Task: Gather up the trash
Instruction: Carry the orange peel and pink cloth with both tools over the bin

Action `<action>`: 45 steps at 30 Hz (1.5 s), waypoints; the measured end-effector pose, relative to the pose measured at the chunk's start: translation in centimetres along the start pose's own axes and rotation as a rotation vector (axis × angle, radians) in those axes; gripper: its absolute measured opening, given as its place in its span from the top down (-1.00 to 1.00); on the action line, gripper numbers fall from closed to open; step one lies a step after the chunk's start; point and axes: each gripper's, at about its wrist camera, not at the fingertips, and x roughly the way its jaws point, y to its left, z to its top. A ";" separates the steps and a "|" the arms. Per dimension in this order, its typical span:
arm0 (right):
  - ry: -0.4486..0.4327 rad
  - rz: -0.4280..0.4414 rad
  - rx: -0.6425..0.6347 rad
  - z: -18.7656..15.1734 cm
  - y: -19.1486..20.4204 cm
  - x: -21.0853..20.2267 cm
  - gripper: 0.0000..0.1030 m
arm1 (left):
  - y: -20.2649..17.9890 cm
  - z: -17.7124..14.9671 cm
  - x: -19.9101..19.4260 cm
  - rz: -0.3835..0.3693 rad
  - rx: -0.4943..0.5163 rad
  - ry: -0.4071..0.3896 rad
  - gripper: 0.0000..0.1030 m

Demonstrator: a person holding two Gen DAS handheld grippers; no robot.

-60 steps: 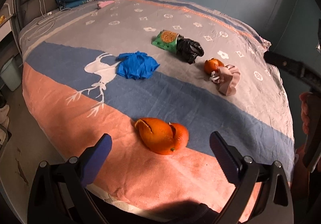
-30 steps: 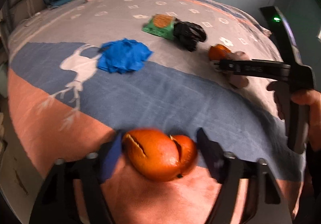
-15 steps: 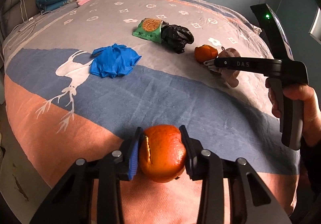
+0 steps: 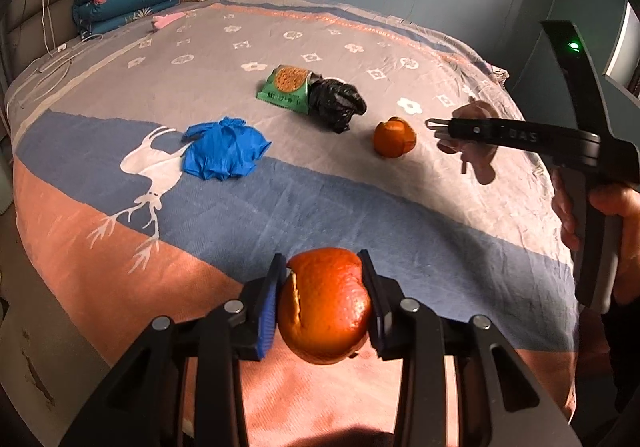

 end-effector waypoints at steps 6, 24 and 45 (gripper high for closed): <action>-0.034 0.015 0.017 -0.7 -0.5 -3.8 0.28 | -0.3 0.1 -1.7 0.002 -0.012 -0.025 0.34; -0.136 0.050 0.045 -3.4 -1.6 -13.5 0.28 | -2.0 0.4 -6.3 -0.002 -0.017 -0.093 0.34; -0.293 0.047 0.134 -6.8 -5.6 -23.8 0.27 | -6.8 1.2 -11.3 -0.038 0.023 -0.177 0.34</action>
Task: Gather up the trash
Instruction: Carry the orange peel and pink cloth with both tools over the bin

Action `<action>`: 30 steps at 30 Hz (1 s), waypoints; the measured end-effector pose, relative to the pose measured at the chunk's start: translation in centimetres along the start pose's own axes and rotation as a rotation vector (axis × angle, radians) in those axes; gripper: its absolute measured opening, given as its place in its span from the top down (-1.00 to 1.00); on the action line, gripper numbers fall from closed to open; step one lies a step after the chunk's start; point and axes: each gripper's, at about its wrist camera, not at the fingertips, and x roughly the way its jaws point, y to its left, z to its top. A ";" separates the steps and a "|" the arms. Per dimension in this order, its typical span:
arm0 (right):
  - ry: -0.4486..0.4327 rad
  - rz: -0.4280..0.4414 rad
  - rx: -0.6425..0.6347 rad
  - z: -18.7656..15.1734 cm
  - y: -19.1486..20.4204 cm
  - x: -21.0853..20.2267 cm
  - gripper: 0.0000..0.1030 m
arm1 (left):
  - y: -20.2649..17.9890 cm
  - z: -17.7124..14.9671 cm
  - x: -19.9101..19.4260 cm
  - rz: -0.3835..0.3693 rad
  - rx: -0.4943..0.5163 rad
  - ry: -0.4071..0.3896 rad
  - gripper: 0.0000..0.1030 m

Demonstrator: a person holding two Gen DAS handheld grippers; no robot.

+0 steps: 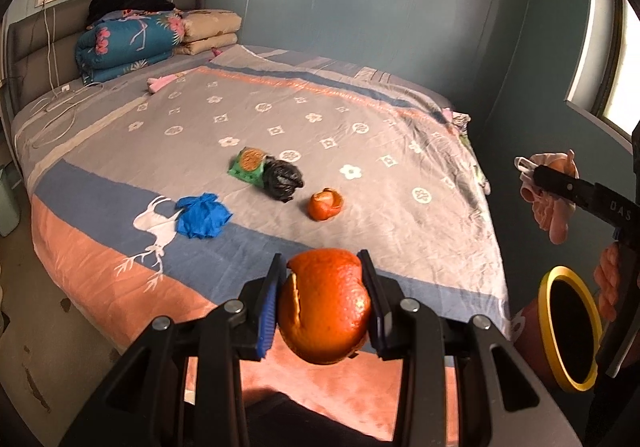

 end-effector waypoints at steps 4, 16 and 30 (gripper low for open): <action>-0.025 -0.003 0.012 0.0 -0.9 -1.8 0.27 | -1.3 0.2 -0.5 -0.020 0.004 -0.011 0.34; -0.080 -0.042 0.068 -0.6 -4.6 -6.5 0.25 | -6.4 1.4 -2.2 -0.092 0.049 -0.053 0.34; -0.163 -0.146 0.155 -2.4 -10.1 -13.3 0.23 | -14.7 2.4 -1.4 -0.221 0.150 -0.029 0.34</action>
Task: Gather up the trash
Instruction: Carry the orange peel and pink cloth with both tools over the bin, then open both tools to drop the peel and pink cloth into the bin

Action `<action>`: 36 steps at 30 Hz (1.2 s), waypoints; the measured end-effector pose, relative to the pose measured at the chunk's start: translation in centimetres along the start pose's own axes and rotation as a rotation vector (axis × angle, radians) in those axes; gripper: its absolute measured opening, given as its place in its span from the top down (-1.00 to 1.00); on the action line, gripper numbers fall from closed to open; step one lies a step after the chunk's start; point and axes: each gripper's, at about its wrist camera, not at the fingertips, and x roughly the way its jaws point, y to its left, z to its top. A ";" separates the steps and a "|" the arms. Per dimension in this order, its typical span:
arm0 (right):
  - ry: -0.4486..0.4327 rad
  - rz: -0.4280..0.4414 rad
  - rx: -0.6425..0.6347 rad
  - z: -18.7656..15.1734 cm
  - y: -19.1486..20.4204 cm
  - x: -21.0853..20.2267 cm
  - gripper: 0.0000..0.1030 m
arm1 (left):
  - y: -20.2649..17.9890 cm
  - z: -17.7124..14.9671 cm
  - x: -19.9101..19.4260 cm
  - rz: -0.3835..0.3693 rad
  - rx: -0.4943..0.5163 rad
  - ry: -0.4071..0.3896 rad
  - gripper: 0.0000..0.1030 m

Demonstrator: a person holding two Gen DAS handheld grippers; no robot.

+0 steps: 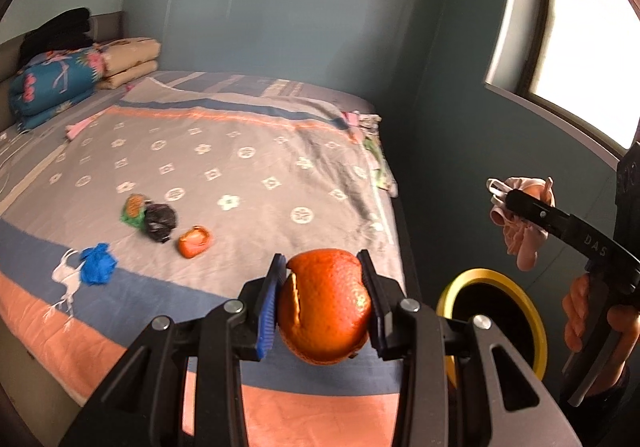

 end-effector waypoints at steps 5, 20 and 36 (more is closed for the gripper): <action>-0.017 -0.041 0.034 -0.5 -2.5 -1.6 0.22 | -3.0 0.0 1.1 -0.045 0.038 0.022 0.34; -0.027 -0.107 0.107 -2.5 -9.9 -3.2 0.16 | -11.4 -1.9 5.2 -0.194 0.128 0.083 0.33; 0.041 -0.199 0.249 -6.6 -17.4 -2.1 0.12 | -18.1 -5.0 10.2 -0.291 0.260 0.209 0.33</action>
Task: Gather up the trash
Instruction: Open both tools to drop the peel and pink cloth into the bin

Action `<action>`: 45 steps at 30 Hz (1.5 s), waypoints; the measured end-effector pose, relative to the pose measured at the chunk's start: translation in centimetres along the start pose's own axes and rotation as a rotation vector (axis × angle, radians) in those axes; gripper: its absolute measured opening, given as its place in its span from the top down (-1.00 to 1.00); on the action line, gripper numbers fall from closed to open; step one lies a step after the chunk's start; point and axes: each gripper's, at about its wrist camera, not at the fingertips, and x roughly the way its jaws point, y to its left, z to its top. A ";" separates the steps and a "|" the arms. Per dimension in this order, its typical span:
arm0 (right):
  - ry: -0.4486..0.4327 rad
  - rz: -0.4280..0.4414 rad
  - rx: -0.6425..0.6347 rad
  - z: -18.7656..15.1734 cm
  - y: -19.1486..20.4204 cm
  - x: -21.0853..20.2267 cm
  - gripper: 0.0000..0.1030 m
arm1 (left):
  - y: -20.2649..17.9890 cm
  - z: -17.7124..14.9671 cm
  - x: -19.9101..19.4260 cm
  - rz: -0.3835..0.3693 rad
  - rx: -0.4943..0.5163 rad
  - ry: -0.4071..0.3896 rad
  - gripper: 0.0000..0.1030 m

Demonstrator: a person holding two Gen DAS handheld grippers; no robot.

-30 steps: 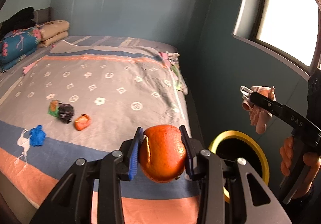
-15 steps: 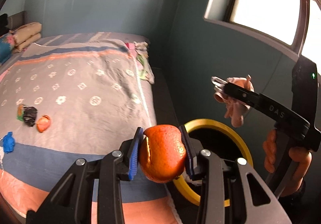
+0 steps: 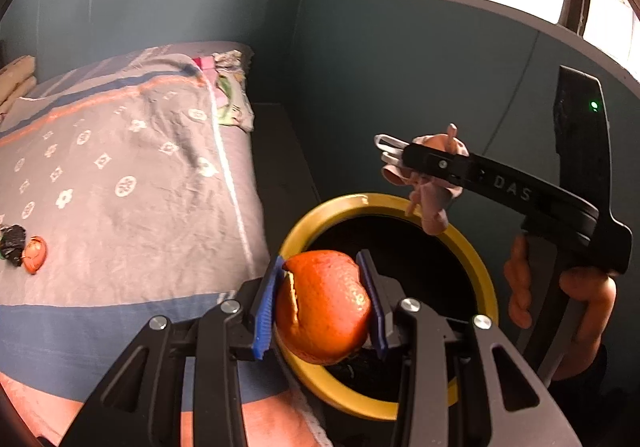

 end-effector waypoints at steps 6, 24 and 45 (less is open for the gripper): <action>0.012 -0.028 0.023 -0.4 -1.4 0.6 0.10 | -1.8 -0.3 1.2 -0.036 0.040 0.026 0.32; -0.014 -0.078 0.075 0.0 -2.3 0.1 -0.29 | -0.8 -1.1 -0.5 -0.112 -0.016 -0.009 -0.24; -0.059 -0.006 -0.044 1.7 3.6 -0.3 -0.68 | 7.1 -1.2 -6.3 0.070 -0.132 -0.145 -0.72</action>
